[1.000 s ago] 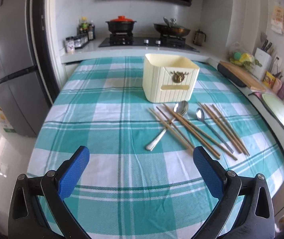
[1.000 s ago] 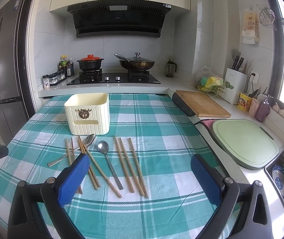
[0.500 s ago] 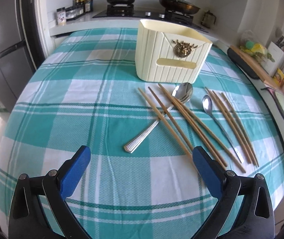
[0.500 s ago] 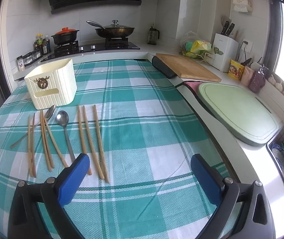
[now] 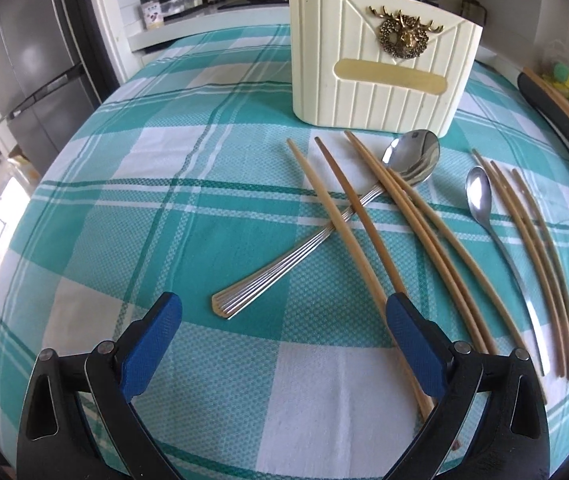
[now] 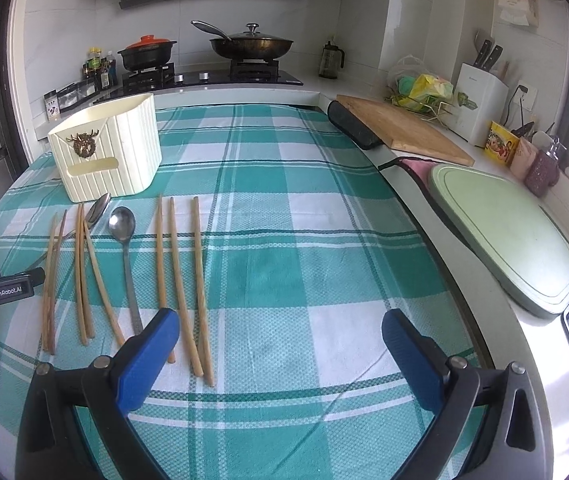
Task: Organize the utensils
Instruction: 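Lower the left tool toward a wooden chopstick while the right tool approaches another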
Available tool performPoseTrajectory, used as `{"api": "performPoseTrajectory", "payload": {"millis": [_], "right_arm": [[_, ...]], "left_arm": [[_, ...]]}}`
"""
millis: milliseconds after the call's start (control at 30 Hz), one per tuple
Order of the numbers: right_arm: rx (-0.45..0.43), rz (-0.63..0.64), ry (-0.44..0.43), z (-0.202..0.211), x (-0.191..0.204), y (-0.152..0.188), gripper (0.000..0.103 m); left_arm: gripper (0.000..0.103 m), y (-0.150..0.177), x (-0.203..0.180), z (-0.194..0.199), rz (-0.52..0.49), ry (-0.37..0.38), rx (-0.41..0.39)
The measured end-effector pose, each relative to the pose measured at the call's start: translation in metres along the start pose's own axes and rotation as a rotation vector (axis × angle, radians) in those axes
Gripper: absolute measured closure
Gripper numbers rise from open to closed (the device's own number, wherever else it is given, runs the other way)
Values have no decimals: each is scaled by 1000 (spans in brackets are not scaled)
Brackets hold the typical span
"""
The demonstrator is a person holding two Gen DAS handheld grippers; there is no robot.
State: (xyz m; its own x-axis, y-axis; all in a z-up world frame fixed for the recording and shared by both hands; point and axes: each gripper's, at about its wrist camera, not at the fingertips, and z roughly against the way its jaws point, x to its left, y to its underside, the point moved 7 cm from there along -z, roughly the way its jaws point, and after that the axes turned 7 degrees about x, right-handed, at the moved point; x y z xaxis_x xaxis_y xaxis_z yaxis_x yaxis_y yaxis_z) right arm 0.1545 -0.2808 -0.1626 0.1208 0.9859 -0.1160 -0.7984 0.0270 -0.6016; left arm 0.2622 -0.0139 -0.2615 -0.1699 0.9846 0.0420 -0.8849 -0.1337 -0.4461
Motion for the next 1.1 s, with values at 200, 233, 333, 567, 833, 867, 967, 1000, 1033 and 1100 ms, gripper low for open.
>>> {"api": "performPoseTrajectory", "payload": {"millis": [200, 233, 333, 567, 833, 867, 967, 1000, 1033, 1100], "right_arm": [[30, -11, -18, -9, 0, 9, 0], [32, -14, -17, -10, -1, 9, 0], [30, -24, -22, -9, -2, 8, 0], [30, 6, -28, -13, 0, 5, 0], [207, 135, -250, -74, 46, -12, 46], [236, 155, -286, -82, 56, -12, 50], [277, 190, -290, -98, 70, -13, 62], [272, 196, -269, -100, 70, -16, 67], [281, 190, -266, -101, 69, -18, 67], [298, 160, -306, -99, 68, -19, 67]], "left_arm": [[1, 0, -10, -2, -14, -7, 10], [1, 2, -12, -4, -22, -13, 20], [1, 6, -13, -7, -23, -16, 24], [3, 17, 5, 1, -92, -29, 42], [3, 29, 29, 5, -133, -2, 66], [3, 29, 31, 5, -139, 1, 67], [3, 32, 39, 7, -164, -2, 65], [3, 34, 42, 8, -173, -4, 64], [3, 35, 45, 9, -183, -6, 64], [3, 38, 50, 9, -199, -5, 67]]}}
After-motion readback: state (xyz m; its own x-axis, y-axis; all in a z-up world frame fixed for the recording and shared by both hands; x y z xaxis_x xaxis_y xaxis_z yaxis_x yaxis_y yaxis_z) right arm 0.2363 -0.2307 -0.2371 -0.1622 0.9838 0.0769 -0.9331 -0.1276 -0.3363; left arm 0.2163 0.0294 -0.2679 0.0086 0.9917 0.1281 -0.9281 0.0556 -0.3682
